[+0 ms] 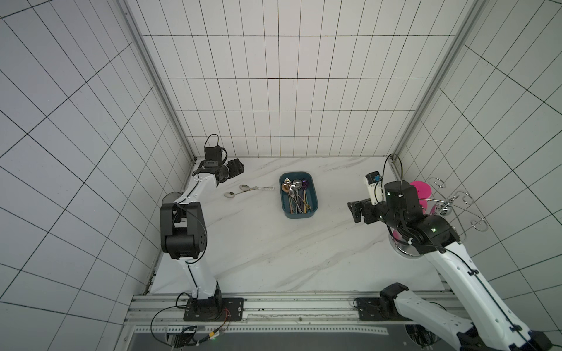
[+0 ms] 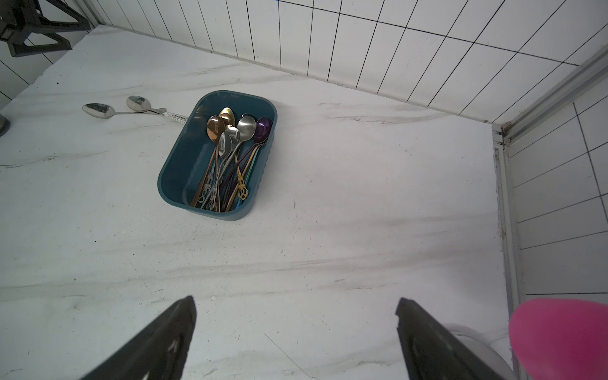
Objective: Put the spoon into the storage box
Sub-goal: Place the spoon in the storage box, then pick up the spoon from the center of the board.
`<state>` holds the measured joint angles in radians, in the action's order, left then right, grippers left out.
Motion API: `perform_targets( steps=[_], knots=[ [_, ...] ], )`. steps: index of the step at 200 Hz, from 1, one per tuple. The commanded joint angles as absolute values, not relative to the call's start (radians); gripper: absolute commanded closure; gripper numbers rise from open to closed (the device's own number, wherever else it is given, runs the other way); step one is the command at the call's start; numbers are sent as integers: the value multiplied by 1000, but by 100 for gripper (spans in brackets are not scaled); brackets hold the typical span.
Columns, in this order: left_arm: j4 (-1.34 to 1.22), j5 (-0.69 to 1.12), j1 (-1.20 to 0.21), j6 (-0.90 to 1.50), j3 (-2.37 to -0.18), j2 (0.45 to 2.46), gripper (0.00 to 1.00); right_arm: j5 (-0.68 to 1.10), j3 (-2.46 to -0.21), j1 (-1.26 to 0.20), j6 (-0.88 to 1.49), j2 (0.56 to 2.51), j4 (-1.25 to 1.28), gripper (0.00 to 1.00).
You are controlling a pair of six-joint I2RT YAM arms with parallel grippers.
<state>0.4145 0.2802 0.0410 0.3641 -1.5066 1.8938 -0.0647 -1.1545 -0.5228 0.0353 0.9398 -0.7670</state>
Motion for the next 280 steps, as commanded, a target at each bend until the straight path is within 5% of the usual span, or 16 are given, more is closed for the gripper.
perform_targets(
  steps=[1, 157, 208, 231, 280],
  knots=[
    [511, 325, 54, 278, -1557, 1967, 20, -67, -1134, -510, 27, 935, -754, 1],
    [639, 364, 56, 234, -1728, 2227, 43, -67, -1124, -509, 36, 918, -761, 1],
    [687, 388, 57, 212, -1761, 2276, 56, -64, -1117, -509, 42, 913, -761, 2],
    [704, 403, 61, 213, -1780, 2298, 70, -58, -1120, -507, 32, 919, -767, 1],
    [708, 439, 64, 221, -1787, 2331, 70, -56, -1129, -508, 29, 928, -771, 1]
  ],
)
